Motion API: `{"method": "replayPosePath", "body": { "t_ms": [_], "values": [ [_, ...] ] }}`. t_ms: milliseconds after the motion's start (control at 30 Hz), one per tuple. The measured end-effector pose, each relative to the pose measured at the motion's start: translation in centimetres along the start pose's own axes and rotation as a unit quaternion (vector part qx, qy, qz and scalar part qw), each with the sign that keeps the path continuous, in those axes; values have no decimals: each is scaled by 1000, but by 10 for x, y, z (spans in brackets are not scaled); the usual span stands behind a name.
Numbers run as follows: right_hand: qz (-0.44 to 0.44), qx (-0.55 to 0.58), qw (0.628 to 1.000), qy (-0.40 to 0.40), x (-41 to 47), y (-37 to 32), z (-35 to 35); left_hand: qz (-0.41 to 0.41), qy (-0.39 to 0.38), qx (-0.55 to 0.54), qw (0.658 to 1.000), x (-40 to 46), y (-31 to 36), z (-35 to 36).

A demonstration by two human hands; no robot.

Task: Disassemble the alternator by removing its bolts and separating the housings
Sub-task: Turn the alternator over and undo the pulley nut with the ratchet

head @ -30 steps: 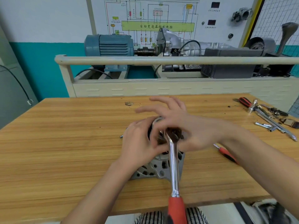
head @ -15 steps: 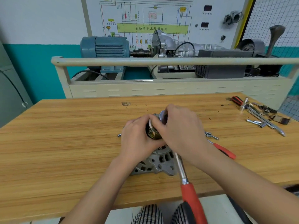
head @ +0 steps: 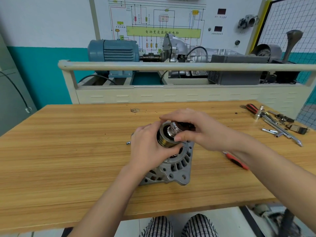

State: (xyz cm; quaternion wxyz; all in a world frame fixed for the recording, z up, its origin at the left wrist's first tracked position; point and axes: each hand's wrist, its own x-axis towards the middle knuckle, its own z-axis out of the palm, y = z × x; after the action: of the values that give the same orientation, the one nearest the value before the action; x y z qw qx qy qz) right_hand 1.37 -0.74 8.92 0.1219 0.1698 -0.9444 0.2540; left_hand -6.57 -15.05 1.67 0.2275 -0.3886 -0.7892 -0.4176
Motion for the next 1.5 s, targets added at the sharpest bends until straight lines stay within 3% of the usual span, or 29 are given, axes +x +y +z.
{"method": "replayPosePath", "body": {
  "t_ms": [233,367,467,533,633,800,1000,1067,1133,1267,1367,1500],
  "values": [
    [-20,91,994,-51,12,7,-8,-9,-13,15,1000,1,0,1],
    [-10,115,985,130,20,-2,24,-2,-3,9,1000,2,0,1],
    [70,-10,962,264,23,-4,44,-5,-1,-3,1000,2,-1,3],
    [105,-47,943,312,25,-4,49,-4,4,-1,1000,0,-2,4],
    [123,16,928,350,31,-6,52,-14,28,5,999,-2,0,5],
    [28,127,962,242,34,4,36,-4,-19,-21,1000,4,-2,0],
    [-82,164,980,77,49,9,17,9,-85,-14,996,12,-6,-7],
    [-105,184,975,62,56,8,17,-10,-126,-39,991,18,-5,-10],
    [-90,170,977,96,64,12,17,-52,-177,-119,976,26,-3,-13],
    [-111,122,982,89,54,13,21,-95,-200,-258,941,33,-2,-15],
    [-11,84,988,131,42,10,23,-96,-179,-261,944,30,-5,-12],
    [250,-16,961,120,35,-2,29,-107,-156,-230,955,26,-3,-8]
  ]
}}
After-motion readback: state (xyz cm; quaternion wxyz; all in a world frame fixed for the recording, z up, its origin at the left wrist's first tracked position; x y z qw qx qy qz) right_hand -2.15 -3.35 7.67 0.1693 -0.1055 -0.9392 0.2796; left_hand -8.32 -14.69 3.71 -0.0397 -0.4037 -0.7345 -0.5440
